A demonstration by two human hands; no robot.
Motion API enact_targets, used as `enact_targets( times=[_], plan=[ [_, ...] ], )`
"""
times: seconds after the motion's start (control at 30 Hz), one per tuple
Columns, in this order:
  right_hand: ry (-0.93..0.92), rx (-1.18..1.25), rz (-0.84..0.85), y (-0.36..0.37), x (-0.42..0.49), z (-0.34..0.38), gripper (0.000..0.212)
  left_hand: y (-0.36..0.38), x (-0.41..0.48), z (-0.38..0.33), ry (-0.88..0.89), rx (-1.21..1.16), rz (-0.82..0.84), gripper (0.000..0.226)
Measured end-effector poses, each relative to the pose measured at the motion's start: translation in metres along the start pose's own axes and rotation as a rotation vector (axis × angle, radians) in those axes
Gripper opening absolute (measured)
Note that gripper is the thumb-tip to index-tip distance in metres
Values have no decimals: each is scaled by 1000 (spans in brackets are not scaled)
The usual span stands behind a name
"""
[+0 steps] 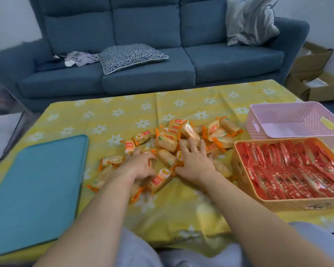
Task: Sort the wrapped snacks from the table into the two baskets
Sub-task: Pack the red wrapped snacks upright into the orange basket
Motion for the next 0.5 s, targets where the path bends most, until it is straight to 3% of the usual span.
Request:
enact_targets(
  times=[0.13,0.2,0.33,0.4,0.5],
  plan=[
    [-219,-21,38,-3,3,20,81,-8,5,25,-54,-165,-311,38],
    [-269,1,3,-5,3,27,68,-11,7,16,24,-210,-432,44],
    [-211,-22,-45,-13,5,20,60,-11,14,-14,198,-108,-184,79],
    [-71,-105,-1,-17,10,5,69,-8,18,-20,158,-38,-72,81],
    [158,-160,42,-31,11,-11,75,-9,23,-9,-3,-76,-147,70]
  ],
)
Point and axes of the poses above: each hand's wrist, its own x-axis towards the middle knuckle, its own y-axis out of the palm, z = x × y, the point moved 1 cm from there along x, towards the middle knuckle, and after that the axes turned 3 degrees about -x, right-handed, at the moved point
